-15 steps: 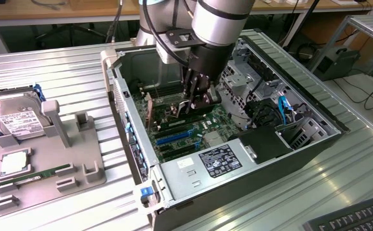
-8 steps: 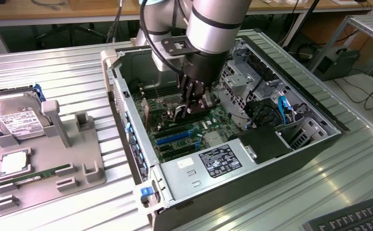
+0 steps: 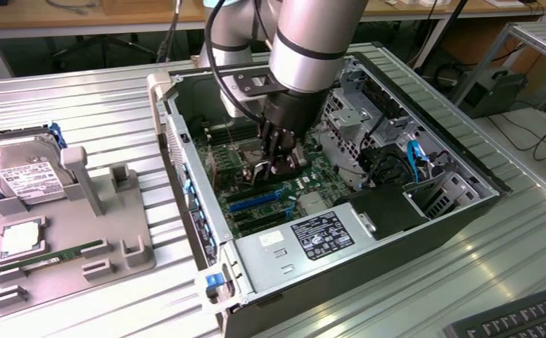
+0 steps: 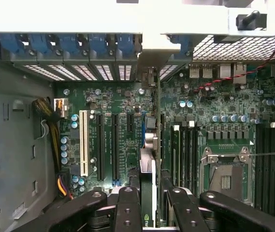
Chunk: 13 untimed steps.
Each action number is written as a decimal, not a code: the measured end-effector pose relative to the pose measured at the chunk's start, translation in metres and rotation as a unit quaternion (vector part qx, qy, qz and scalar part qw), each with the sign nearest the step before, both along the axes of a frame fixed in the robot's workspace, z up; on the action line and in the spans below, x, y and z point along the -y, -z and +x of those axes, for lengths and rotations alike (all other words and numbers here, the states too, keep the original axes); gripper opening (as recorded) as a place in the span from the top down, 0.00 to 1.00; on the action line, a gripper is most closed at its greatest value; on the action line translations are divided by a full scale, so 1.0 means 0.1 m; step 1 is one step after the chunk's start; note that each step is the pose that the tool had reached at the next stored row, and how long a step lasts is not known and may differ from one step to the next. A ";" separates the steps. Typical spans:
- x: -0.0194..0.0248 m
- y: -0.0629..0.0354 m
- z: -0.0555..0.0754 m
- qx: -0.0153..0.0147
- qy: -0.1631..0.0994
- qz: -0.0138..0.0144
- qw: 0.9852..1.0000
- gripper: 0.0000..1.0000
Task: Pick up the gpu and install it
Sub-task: 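Insert the gpu into the slot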
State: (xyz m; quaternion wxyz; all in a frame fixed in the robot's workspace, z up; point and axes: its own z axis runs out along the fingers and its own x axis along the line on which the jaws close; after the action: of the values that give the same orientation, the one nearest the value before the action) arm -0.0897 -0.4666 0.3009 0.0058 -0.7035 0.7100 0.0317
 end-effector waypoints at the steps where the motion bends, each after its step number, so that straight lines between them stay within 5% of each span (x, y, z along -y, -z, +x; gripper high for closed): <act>1: -0.001 0.017 0.00 0.000 0.000 0.000 1.000 0.73; 13: -0.005 0.244 -0.06 0.000 -0.005 0.000 1.000 0.73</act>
State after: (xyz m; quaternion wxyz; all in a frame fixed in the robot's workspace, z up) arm -0.0955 -0.4661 0.2765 0.0058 -0.7072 0.7063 0.0317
